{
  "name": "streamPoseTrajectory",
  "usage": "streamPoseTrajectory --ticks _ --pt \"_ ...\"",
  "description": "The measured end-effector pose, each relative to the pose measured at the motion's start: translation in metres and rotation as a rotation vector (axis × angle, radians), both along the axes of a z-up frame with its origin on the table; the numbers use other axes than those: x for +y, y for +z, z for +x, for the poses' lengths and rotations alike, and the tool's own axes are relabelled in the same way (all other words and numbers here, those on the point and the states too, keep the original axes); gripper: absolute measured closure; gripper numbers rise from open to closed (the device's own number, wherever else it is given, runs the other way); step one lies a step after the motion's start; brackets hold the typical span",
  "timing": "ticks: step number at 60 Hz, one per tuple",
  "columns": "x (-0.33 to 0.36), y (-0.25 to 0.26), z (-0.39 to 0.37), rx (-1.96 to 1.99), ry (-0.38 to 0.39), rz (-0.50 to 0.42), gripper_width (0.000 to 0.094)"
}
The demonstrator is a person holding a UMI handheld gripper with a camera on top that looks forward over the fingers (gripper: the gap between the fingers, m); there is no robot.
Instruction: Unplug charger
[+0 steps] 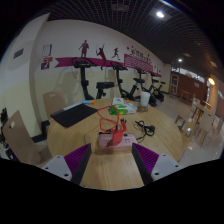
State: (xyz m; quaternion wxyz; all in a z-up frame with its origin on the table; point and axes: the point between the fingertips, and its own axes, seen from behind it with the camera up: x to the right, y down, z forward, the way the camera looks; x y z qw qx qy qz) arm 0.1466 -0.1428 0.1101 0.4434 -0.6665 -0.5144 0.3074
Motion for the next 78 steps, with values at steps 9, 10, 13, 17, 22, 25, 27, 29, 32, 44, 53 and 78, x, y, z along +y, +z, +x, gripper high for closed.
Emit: streamPoseTrajectory --ticks 9,10,13,17,22,25,27,29,32,44,53,78 --pt "0.023 -0.025 -0.038 0.005 0.008 -0.017 0.0074" --pt "0.025 -0.028 -0.043 0.005 0.011 -0.019 0.0076" --pt "0.035 -0.037 -0.062 0.012 0.013 -0.024 0.0073" --pt "0.040 -0.044 -0.082 0.021 0.024 -0.038 0.0073" --pt "0.055 -0.054 -0.107 0.032 0.041 -0.033 0.0074" --pt "0.057 -0.058 -0.122 0.034 0.044 -0.029 0.0075" --pt "0.058 -0.061 -0.129 0.036 0.052 -0.031 0.0078" --pt "0.062 -0.064 -0.135 0.038 0.056 -0.033 0.0075" --pt "0.063 -0.069 -0.144 0.036 0.062 -0.042 0.0076" --pt "0.060 -0.081 -0.156 0.023 0.088 -0.046 0.0094" --pt "0.067 -0.084 -0.160 0.023 0.063 -0.022 0.0728" --pt "0.176 0.077 -0.145 0.170 -0.090 -0.123 0.0784"
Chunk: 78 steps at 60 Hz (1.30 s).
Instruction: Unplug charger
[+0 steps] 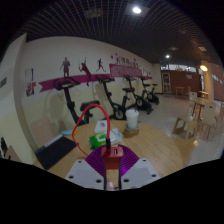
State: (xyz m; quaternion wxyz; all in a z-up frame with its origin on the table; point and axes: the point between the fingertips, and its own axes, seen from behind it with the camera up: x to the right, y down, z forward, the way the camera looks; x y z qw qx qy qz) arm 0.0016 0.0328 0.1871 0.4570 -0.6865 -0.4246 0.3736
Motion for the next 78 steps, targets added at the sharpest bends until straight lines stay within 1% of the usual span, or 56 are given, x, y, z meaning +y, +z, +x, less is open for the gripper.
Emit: streamPoseTrajectory --ticks 4,7,8,12,15,18,23,25,30,32,35,38,46,55,56,60,66,75,78 --pt "0.023 -0.017 0.012 -0.091 0.002 0.000 0.0782" --pt "0.039 -0.043 0.024 -0.189 0.009 0.012 0.0777" --pt "0.047 -0.059 0.030 -0.222 0.017 0.012 0.0775" --pt "0.057 -0.100 0.044 -0.339 0.041 0.008 0.0762" --pt "0.063 -0.127 0.049 -0.404 0.051 0.033 0.0747" --pt "0.068 -0.150 0.054 -0.463 0.061 0.055 0.0715" --pt "0.076 -0.172 0.063 -0.506 0.096 0.049 0.0631" --pt "0.070 -0.187 0.060 -0.533 0.090 0.040 0.0565" --pt "0.072 -0.180 0.069 -0.539 0.063 0.008 0.0040" --pt "0.071 -0.171 0.070 -0.522 0.058 0.003 0.0112" --pt "0.069 -0.158 0.080 -0.504 0.054 0.005 0.0079" --pt "0.063 -0.137 0.092 -0.484 0.052 0.011 0.0068" --pt "0.031 -0.065 0.150 -0.447 0.055 0.015 0.0075" --pt "-0.010 0.016 0.230 -0.419 0.039 0.058 0.0086" --pt "-0.016 0.023 0.238 -0.413 0.042 0.057 0.0073" --pt "-0.035 0.043 0.266 -0.395 0.051 0.048 0.0079" --pt "-0.059 0.061 0.307 -0.382 0.032 0.011 0.0080" --pt "-0.081 0.078 0.350 -0.367 0.012 0.029 0.0081" --pt "-0.087 0.080 0.357 -0.365 0.014 0.020 0.0081"
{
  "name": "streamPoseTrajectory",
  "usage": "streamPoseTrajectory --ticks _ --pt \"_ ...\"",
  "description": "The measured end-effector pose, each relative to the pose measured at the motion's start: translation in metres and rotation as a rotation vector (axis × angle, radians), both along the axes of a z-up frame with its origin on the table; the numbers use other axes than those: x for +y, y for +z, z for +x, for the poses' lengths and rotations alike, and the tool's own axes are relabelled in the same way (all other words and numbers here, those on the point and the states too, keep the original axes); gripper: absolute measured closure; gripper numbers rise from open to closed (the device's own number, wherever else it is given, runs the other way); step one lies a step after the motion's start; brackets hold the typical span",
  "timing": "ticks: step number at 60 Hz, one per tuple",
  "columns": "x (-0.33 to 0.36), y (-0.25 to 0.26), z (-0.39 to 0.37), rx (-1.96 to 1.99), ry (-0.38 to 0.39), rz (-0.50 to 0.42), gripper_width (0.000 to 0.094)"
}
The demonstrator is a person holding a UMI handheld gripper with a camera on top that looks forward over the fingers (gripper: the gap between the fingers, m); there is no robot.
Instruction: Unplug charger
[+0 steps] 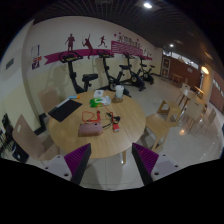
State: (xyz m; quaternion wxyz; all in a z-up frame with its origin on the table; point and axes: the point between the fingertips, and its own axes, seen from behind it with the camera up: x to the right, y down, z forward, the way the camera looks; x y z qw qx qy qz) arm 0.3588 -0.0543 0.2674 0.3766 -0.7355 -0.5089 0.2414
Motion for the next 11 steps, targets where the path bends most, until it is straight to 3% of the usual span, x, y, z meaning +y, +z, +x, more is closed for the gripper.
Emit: streamPoseTrajectory --ticks 11 --pt "-0.004 0.003 0.014 0.009 -0.009 0.015 0.0076"
